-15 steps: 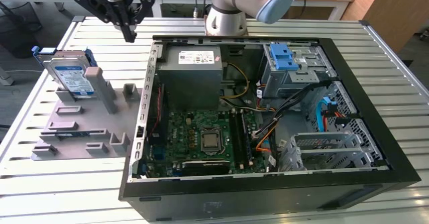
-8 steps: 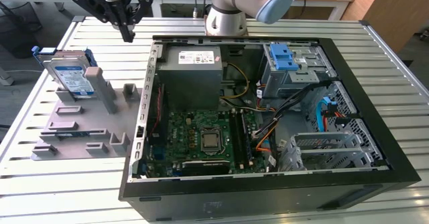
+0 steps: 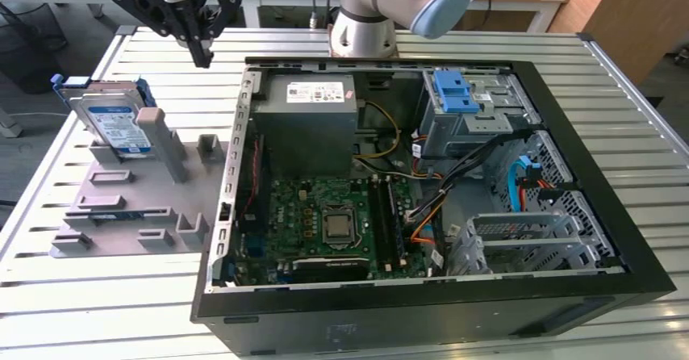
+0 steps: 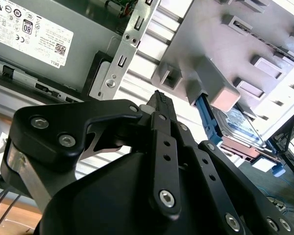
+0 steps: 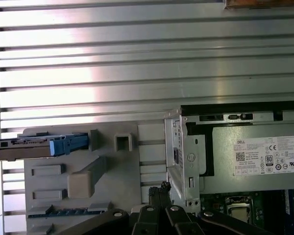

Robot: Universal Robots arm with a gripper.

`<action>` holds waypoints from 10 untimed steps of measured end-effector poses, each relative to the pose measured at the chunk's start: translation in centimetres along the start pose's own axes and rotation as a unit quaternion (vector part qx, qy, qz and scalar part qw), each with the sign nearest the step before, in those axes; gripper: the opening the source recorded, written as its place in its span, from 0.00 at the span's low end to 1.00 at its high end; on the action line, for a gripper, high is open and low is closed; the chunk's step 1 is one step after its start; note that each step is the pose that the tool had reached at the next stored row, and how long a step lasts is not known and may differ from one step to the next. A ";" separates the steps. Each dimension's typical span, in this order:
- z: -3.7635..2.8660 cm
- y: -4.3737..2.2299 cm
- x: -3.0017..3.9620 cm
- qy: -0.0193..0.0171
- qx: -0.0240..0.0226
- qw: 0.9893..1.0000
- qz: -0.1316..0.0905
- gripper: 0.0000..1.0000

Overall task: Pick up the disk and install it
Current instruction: 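Reach for the disk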

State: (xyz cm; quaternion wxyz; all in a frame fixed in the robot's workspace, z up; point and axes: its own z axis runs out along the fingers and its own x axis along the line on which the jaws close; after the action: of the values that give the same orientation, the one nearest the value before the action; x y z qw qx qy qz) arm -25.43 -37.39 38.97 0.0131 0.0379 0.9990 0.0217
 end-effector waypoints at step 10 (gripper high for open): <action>0.02 0.03 0.69 0.000 0.000 1.000 0.000 0.11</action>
State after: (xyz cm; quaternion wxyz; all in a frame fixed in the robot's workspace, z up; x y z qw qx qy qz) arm -26.12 -37.30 38.93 0.0131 0.0379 0.9990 0.0217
